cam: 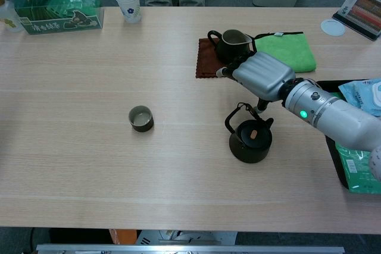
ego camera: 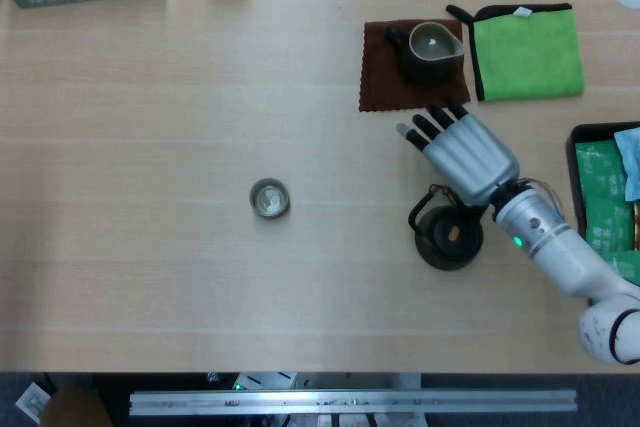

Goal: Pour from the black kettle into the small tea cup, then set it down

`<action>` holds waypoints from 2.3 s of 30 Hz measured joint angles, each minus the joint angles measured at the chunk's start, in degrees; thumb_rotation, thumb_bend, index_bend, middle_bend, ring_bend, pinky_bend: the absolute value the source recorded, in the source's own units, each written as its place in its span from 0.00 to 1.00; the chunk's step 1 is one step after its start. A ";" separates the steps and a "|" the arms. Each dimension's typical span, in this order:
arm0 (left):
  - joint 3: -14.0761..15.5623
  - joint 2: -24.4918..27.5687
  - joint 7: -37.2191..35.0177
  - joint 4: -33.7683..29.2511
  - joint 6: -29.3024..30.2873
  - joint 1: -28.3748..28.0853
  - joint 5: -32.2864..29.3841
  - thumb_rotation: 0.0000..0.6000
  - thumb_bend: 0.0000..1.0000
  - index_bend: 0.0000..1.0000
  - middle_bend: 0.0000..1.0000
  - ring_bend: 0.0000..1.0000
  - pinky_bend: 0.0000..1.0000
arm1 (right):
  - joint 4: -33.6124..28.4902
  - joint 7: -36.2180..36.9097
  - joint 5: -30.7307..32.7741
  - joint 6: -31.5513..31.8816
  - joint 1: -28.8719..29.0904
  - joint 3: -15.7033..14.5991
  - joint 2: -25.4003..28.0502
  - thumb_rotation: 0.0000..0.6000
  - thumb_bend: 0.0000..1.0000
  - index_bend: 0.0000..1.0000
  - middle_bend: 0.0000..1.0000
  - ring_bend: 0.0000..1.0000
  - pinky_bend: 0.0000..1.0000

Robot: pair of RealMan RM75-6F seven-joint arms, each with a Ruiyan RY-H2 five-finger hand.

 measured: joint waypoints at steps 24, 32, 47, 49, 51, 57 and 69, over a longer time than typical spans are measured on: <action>-0.41 0.93 -1.67 0.67 0.16 0.63 -1.09 1.00 0.31 0.22 0.27 0.26 0.24 | 3.77 2.82 3.26 1.01 8.09 4.45 -7.23 1.00 0.00 0.21 0.22 0.16 0.15; -0.16 1.02 -1.54 0.14 0.11 0.73 -0.73 1.00 0.31 0.22 0.27 0.26 0.24 | -5.21 11.37 1.57 1.05 6.74 4.23 0.67 1.00 0.00 0.34 0.24 0.16 0.15; 0.31 1.19 -0.17 -1.89 0.09 0.72 0.21 1.00 0.31 0.22 0.26 0.26 0.24 | -14.72 25.29 -9.34 -1.11 3.15 -3.46 12.89 0.95 0.00 0.34 0.24 0.11 0.02; 0.34 1.29 -0.18 -2.05 0.21 0.79 0.27 1.00 0.31 0.22 0.26 0.26 0.24 | -14.24 24.84 -10.05 -1.17 3.04 -4.26 12.61 0.94 0.00 0.34 0.24 0.11 0.01; 0.41 1.46 -0.25 -2.29 0.34 0.93 0.31 1.00 0.31 0.22 0.26 0.26 0.23 | -14.21 24.84 -10.23 -1.31 2.94 -4.81 12.23 0.92 0.00 0.34 0.24 0.11 0.01; 0.61 1.70 -0.63 -2.21 0.61 1.37 0.21 1.00 0.31 0.22 0.26 0.26 0.23 | -14.45 24.10 -11.01 -1.00 2.42 -6.25 12.43 0.91 0.00 0.34 0.24 0.11 0.01; 0.85 1.37 -1.29 -1.54 0.30 1.47 0.34 1.00 0.31 0.22 0.25 0.26 0.23 | -13.55 20.53 -10.88 -1.67 2.04 -8.30 11.22 0.91 0.00 0.34 0.24 0.11 0.00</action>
